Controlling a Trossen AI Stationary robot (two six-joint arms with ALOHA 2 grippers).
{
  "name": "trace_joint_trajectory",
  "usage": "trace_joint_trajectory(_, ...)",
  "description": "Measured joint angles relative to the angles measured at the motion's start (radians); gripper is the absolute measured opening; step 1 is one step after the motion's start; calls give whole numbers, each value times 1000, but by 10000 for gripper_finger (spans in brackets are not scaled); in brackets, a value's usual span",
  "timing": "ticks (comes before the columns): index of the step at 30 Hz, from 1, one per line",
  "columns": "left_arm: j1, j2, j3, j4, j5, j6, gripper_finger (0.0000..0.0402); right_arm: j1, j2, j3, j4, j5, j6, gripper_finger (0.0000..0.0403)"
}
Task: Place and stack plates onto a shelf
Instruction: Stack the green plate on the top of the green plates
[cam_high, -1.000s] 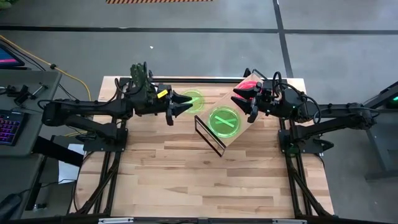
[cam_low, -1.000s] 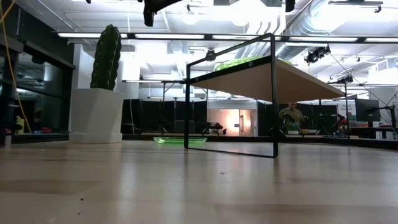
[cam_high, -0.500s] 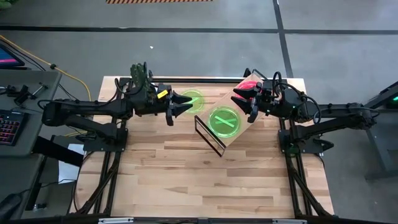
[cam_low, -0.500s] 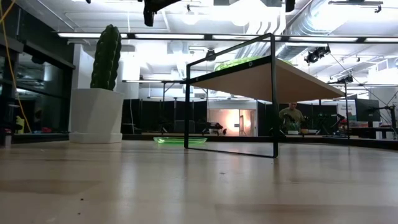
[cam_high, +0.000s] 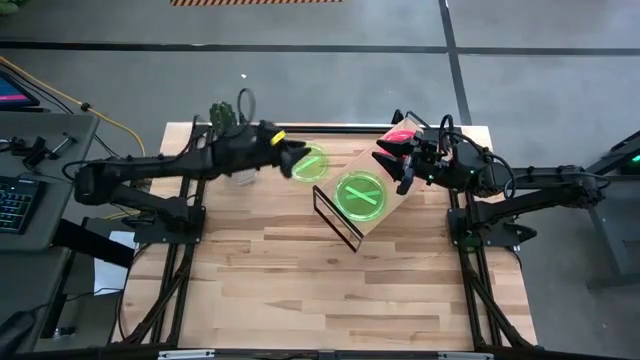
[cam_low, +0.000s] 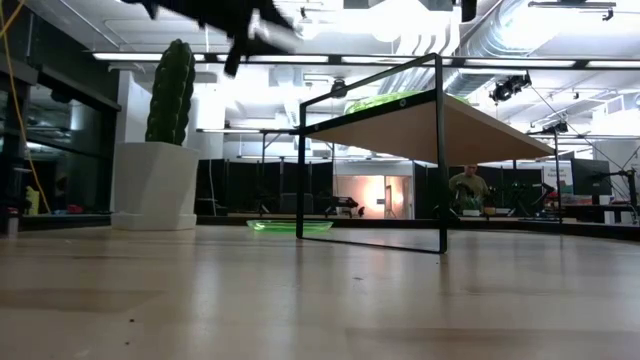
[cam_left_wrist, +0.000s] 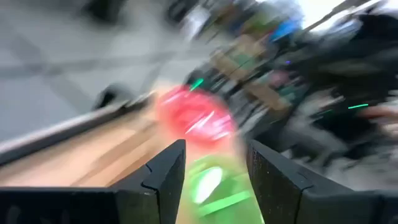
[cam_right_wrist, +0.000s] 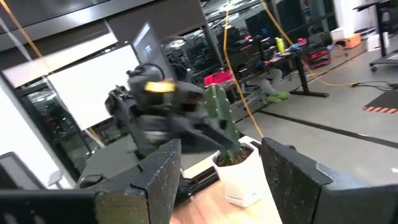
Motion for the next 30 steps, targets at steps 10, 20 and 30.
trace_joint_trajectory(10, 259, 343, 118, -311, 34, -9, 134, 0, 0, 0, -10, 8, 0, 204)
trace_joint_trajectory(20, 201, 527, 117, -447, -33, -134, 133, 0, 0, 0, -27, 8, 0, 204)
trace_joint_trajectory(30, -2, 521, 85, -501, -417, -545, 133, 0, 0, 0, -126, 8, 0, 204)
